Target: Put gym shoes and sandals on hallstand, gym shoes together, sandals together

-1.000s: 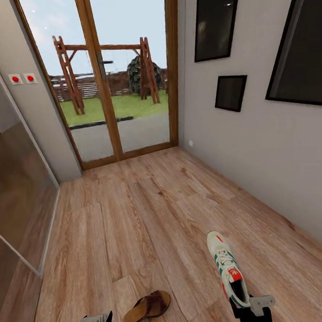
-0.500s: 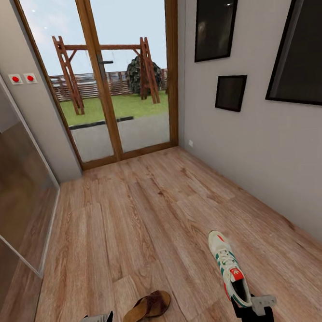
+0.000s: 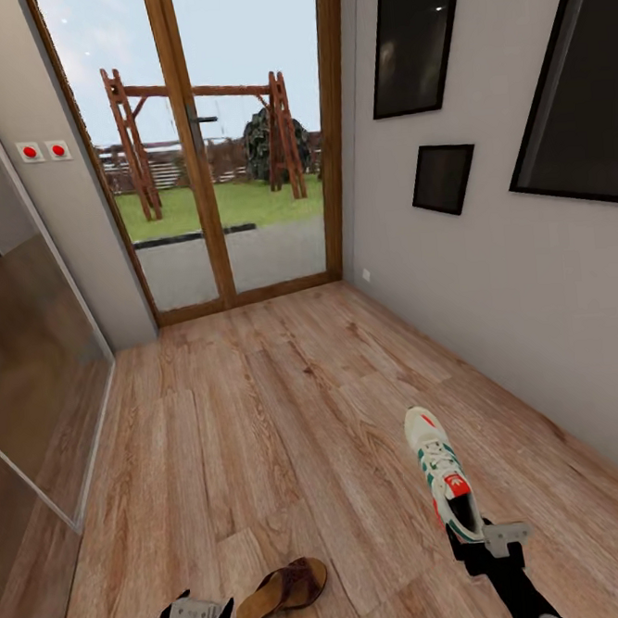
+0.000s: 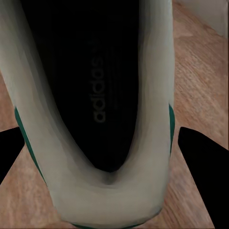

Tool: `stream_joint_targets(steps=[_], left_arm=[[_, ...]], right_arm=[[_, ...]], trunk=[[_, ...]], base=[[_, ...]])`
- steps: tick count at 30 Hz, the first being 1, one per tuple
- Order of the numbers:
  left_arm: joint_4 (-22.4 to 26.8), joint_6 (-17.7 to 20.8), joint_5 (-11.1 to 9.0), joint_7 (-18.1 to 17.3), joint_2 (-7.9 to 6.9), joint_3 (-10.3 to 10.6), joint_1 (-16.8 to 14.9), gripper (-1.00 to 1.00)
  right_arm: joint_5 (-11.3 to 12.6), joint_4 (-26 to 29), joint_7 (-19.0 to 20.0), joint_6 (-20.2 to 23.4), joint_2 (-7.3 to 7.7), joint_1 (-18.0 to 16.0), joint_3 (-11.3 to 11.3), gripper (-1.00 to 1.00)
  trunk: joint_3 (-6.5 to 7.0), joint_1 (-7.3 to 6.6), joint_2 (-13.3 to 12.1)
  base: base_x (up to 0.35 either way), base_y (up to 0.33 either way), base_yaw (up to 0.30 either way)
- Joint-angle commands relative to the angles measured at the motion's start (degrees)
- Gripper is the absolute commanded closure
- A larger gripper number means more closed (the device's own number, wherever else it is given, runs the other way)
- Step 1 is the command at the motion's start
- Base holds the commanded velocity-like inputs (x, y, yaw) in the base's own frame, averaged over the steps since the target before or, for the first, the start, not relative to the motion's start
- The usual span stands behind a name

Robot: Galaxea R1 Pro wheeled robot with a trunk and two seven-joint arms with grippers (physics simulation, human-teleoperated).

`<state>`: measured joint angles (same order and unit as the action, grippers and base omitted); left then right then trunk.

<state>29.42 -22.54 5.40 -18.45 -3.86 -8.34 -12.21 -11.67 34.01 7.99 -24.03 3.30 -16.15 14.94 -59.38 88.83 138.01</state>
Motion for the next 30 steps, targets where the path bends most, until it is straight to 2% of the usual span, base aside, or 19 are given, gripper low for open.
stream_joint_targets(steps=[1,5,6,10,11,13,14,15,16,17,20,25,30], left_arm=[[0.0,0.0,1.4,-1.0,-0.25,-0.2,-0.5,-1.00],[-0.4,3.4,5.7,-2.7,-1.77,0.4,-4.4,-1.00],[-0.6,5.8,7.5,-3.1,-2.25,0.6,-6.0,-1.00],[-1.0,11.2,10.9,-4.1,-2.79,0.7,-8.8,-1.00],[-1.1,13.6,12.5,-5.0,-2.90,0.8,-9.9,-1.00],[-1.1,15.5,14.2,-6.4,-2.95,0.8,-10.8,-1.00],[-1.1,16.8,15.8,-8.0,-2.90,0.8,-11.5,-1.00],[-1.2,17.3,16.6,-8.8,-2.83,0.8,-11.8,-1.00],[-1.2,18.2,18.7,-10.7,-2.73,0.8,-12.3,-1.00],[-1.3,18.4,19.5,-11.6,-2.73,0.8,-12.6,-1.00],[-1.2,18.4,20.8,-12.7,-2.75,1.0,-12.4,-1.00],[-1.3,18.5,21.1,-13.1,-2.78,1.0,-12.2,-1.00],[-1.2,18.6,21.2,-13.1,-2.67,0.9,-12.2,-1.00]], right_arm=[[-0.5,1.3,0.5,1.3,-0.06,0.0,0.4,1.00],[-0.5,7.3,0.8,9.4,-0.10,-0.5,0.3,1.00],[-0.4,9.7,0.9,12.7,-0.13,-1.0,0.2,1.00],[-0.4,14.7,1.1,18.6,-0.41,-2.3,-0.3,1.00],[-0.4,16.8,1.2,21.4,-0.57,-3.2,-1.1,1.00],[-0.4,18.8,1.4,24.0,-0.71,-4.0,-2.7,1.00],[-0.4,20.5,1.7,26.5,-0.85,-4.9,-4.9,1.00],[-0.4,21.4,1.8,27.6,-0.90,-5.4,-6.2,1.00],[-0.3,23.7,2.0,30.6,-1.00,-6.3,-9.5,1.00],[-0.3,25.0,2.1,32.1,-1.04,-6.6,-11.0,1.00],[-0.2,27.5,2.8,34.2,-1.02,-7.1,-13.1,1.00],[-0.3,28.4,6.0,35.9,-0.81,-7.2,-13.5,1.00],[-0.3,28.5,6.6,36.8,-0.77,-7.2,-13.5,1.00]], trunk=[[-0.05,-0.01,0.0],[-0.05,-0.01,0.0],[-0.05,-0.01,0.0],[-0.05,-0.01,0.0],[-0.05,-0.01,0.0],[-0.05,-0.01,0.0],[-0.05,-0.01,0.0],[-0.05,-0.01,0.0],[-0.05,-0.01,0.0],[-0.05,-0.01,0.0],[-0.05,-0.01,0.0],[-0.05,-0.01,0.0],[-0.05,-0.01,0.0]], base=[[0.000,0.000,0.000],[0.000,0.000,0.000],[0.000,0.000,0.000],[0.000,0.000,0.000],[0.000,0.000,0.000],[0.000,0.000,0.000],[0.000,0.000,0.000],[0.000,0.000,0.000],[0.000,0.000,0.000],[0.000,0.000,0.000],[0.000,0.000,0.000],[0.002,0.000,0.000],[0.106,0.004,0.000]])
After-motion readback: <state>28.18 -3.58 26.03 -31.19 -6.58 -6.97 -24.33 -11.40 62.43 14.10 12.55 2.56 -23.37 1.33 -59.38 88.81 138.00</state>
